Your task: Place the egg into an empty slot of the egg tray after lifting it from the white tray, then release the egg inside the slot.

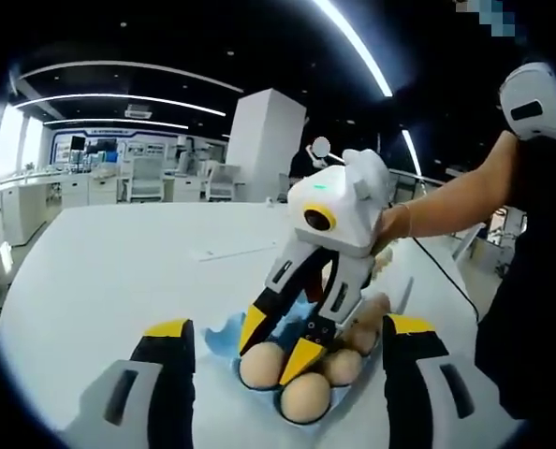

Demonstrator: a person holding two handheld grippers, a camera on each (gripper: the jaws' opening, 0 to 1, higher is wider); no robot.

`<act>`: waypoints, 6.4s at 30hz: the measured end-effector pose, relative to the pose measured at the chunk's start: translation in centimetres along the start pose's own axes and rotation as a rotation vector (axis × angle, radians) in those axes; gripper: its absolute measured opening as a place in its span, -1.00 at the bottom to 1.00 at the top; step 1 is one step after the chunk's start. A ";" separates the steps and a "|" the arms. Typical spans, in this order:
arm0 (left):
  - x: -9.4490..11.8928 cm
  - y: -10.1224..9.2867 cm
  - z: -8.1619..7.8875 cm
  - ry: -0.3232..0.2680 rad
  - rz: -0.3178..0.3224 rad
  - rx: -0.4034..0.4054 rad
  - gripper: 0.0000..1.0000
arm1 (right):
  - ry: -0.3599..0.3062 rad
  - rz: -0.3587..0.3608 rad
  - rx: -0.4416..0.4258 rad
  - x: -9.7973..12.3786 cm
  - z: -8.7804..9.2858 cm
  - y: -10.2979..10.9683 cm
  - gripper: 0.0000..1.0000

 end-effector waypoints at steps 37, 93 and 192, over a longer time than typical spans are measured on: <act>-0.8 -0.9 -1.3 0.009 0.023 -0.045 0.63 | -0.031 0.079 -0.076 6.8 3.8 -0.7 -0.63; -1.2 -1.5 -1.4 0.016 0.047 -0.053 0.58 | 0.133 0.319 -0.227 19.7 16.0 -0.6 -0.58; -1.6 -1.2 -1.2 0.024 0.051 -0.060 0.51 | 0.293 0.327 -0.154 23.8 15.2 -1.7 -0.50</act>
Point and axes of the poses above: the point that each gripper's makers call its tool centre point, and the gripper's own axes: x roughly backward along the fingers, y roughly to its left, z roughly out of its underside, the point moved 10 cm from there along x, roughly backward along the fingers, and after that the axes turned 11 degrees about z, right-handed, at the moved point
